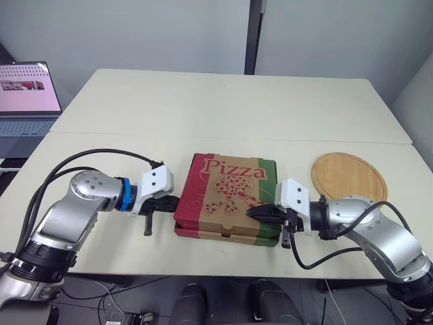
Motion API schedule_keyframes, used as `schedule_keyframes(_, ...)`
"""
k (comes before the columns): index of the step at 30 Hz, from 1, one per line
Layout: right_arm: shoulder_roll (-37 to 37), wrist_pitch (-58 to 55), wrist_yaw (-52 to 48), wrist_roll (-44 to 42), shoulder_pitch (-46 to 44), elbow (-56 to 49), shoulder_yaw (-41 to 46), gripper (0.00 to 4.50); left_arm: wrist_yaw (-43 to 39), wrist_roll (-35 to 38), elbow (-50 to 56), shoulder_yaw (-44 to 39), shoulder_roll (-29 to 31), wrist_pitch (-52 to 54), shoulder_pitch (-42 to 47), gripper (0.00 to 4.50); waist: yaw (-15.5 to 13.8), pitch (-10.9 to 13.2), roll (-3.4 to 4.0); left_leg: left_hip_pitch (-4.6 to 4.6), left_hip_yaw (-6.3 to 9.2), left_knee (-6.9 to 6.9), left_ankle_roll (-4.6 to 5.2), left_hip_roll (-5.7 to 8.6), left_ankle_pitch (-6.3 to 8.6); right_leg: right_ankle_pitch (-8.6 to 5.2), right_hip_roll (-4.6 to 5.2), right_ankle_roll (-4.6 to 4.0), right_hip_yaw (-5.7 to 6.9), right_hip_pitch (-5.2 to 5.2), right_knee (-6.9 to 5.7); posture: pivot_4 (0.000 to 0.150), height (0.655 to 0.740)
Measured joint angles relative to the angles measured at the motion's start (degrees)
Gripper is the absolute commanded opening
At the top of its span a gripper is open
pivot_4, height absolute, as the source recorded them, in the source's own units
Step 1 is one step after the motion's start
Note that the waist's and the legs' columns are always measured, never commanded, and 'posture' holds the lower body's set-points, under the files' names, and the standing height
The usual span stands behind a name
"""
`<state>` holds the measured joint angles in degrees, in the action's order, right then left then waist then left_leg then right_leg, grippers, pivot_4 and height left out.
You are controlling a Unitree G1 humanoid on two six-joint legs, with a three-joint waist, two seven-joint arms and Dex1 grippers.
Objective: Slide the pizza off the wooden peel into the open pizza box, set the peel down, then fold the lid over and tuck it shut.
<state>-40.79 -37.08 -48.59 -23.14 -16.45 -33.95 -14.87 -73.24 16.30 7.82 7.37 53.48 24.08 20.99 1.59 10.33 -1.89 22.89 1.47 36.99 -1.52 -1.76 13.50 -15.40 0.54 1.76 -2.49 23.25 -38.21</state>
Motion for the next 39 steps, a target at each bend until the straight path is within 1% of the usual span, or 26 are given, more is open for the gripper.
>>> schedule_keyframes(6, -0.15, 2.08, 0.14, 3.87, 0.89, 1.13, -2.22, 0.02, 0.70, -0.23, -6.10, -3.89, 1.76, -0.49, 2.86, 0.00, 0.02, 0.00, 0.00, -0.01, -0.01, 0.00, 0.00, 0.00, 0.00, -0.01, -0.01, 0.02, 0.00, 0.00, 0.00, 0.150, 0.7325)
schedule_keyframes(10, -2.01, 5.28, 0.07, 8.98, 1.44, 3.43, -4.45, 0.02, 1.50, 1.68, -5.70, -6.22, 1.71, 2.22, 5.29, 0.00, 0.03, 0.00, 0.00, 0.00, -0.03, 0.00, 0.00, 0.02, 0.00, -0.01, 0.01, 0.02, -0.01, 0.00, 0.02, 0.150, 0.7325)
schedule_keyframes(12, -2.08, 6.97, -0.11, 10.75, 1.43, 3.95, -4.64, 0.02, 1.98, 2.79, -3.69, -6.44, 0.31, 4.19, 5.48, 0.00, 0.03, 0.00, 0.00, 0.00, -0.01, 0.00, 0.00, 0.02, 0.00, -0.01, 0.01, 0.02, -0.01, 0.00, 0.01, 0.150, 0.7325)
schedule_keyframes(16, -1.96, 9.38, -0.23, 13.07, 1.22, 4.58, -5.54, 0.02, 3.61, 3.77, 1.30, -3.28, -3.08, 6.95, 4.56, 0.00, 0.04, -0.01, -0.02, -0.01, -0.01, 0.01, 0.00, 0.02, 0.00, 0.00, 0.01, 0.02, -0.02, -0.01, -0.01, 0.150, 0.7325)
schedule_keyframes(20, -1.78, 10.53, -0.31, 14.10, 1.28, 5.06, -5.68, 0.02, 4.66, 1.12, 1.56, 1.19, -3.81, 6.41, 1.41, 0.00, 0.27, -0.01, -0.02, -0.10, -0.02, 0.02, 0.00, 0.00, 0.00, -0.02, -0.02, -0.01, -0.05, 0.00, -0.20, 0.150, 0.7325)
schedule_keyframes(26, -1.79, 11.81, -0.98, 15.05, 1.95, 5.59, -5.10, 0.02, 6.03, -1.88, 0.97, 2.82, -4.29, 1.59, 0.26, 0.00, 0.10, -0.26, 0.06, -0.32, -0.09, 0.04, 0.00, 0.03, 0.00, -0.16, 0.00, 0.02, -0.13, -0.07, -0.40, 0.150, 0.7325)
schedule_keyframes(30, -0.84, 11.37, -0.65, 14.02, 2.25, 5.74, -1.98, 0.02, 6.82, 2.00, 1.14, -0.71, -6.02, 5.54, -1.26, 0.00, 0.10, -0.26, 0.06, -0.31, -0.07, 0.07, 0.00, 0.02, -0.01, -0.23, -0.01, 0.09, -0.11, -0.04, -0.52, 0.150, 0.7325)
schedule_keyframes(33, 0.72, 10.22, 1.84, 12.50, 2.19, 5.54, 3.42, 0.02, 9.33, 5.28, 1.01, -5.23, -6.20, 9.52, -2.17, 0.00, 0.17, -0.24, 0.03, -0.29, -0.03, 0.06, 0.00, 0.01, -0.01, -0.24, -0.02, 0.06, -0.08, 0.00, -0.59, 0.150, 0.7325)
schedule_keyframes(36, 0.49, 10.38, 5.61, 13.82, 2.43, 7.88, 8.61, 0.02, 13.04, 6.85, -0.03, -12.43, -5.76, 11.50, -3.40, 0.00, 0.22, -0.24, 0.02, -0.30, -0.03, 0.05, 0.00, 0.01, -0.01, -0.25, 0.00, 0.03, -0.08, 0.01, -0.62, 0.150, 0.7325)
schedule_keyframes(39, -0.49, 10.59, 9.19, 17.59, 2.81, 12.91, 10.70, 0.02, 15.20, 6.29, -0.39, -14.64, -4.57, 11.56, -6.92, 0.00, 0.18, -0.23, 0.03, -0.32, -0.08, 0.02, 0.00, 0.04, -0.01, -0.27, 0.05, -0.03, -0.10, 0.01, -0.61, 0.150, 0.7325)
